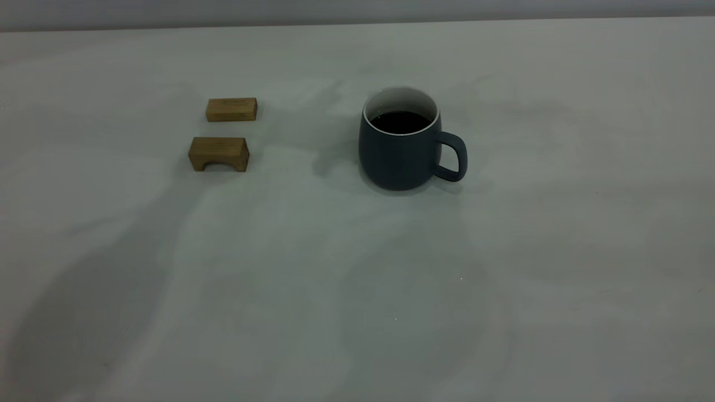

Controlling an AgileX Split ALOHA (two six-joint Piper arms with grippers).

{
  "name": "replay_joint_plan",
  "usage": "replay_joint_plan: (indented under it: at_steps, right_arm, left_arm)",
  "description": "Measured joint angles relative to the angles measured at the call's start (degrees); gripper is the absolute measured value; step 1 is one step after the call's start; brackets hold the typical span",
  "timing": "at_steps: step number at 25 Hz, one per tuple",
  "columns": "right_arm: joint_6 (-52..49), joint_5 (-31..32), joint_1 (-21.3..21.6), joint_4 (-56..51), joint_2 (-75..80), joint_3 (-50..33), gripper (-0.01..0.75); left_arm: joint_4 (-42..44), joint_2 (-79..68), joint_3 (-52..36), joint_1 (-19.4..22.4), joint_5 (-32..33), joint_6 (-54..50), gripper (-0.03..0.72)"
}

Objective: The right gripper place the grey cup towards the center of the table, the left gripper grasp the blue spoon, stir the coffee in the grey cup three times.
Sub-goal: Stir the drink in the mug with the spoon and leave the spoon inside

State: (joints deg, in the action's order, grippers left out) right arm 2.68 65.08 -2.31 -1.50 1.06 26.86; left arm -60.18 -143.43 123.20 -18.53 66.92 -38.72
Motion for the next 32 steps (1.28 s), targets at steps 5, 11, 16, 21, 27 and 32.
replay_joint_plan:
  at_steps: [5, 11, 16, 21, 27, 32]
  right_arm:
    - [0.0, 0.0, 0.0, 0.0, 0.0, 0.0, 0.237]
    - [0.0, 0.0, 0.0, 0.0, 0.0, 0.0, 0.237]
    - [0.0, 0.0, 0.0, 0.0, 0.0, 0.0, 0.237]
    - [0.0, 0.0, 0.0, 0.0, 0.0, 0.0, 0.237]
    - [0.0, 0.0, 0.0, 0.0, 0.0, 0.0, 0.237]
    - [0.0, 0.0, 0.0, 0.0, 0.0, 0.0, 0.237]
  left_arm:
    - [-2.9, -2.1, 0.0, -0.1, 0.0, -7.5, 0.138]
    - [-10.1, -4.6, 0.0, -0.4, 0.0, -23.1, 0.138]
    - [-12.8, -4.7, 0.0, -0.3, 0.0, -28.0, 0.138]
    - [-14.0, -4.7, 0.0, -0.1, 0.0, -30.1, 0.138]
    - [-14.1, -6.1, 0.0, 0.1, 0.0, -33.0, 0.138]
    - [-13.9, -8.2, 0.1, 0.2, 0.0, -33.3, 0.138]
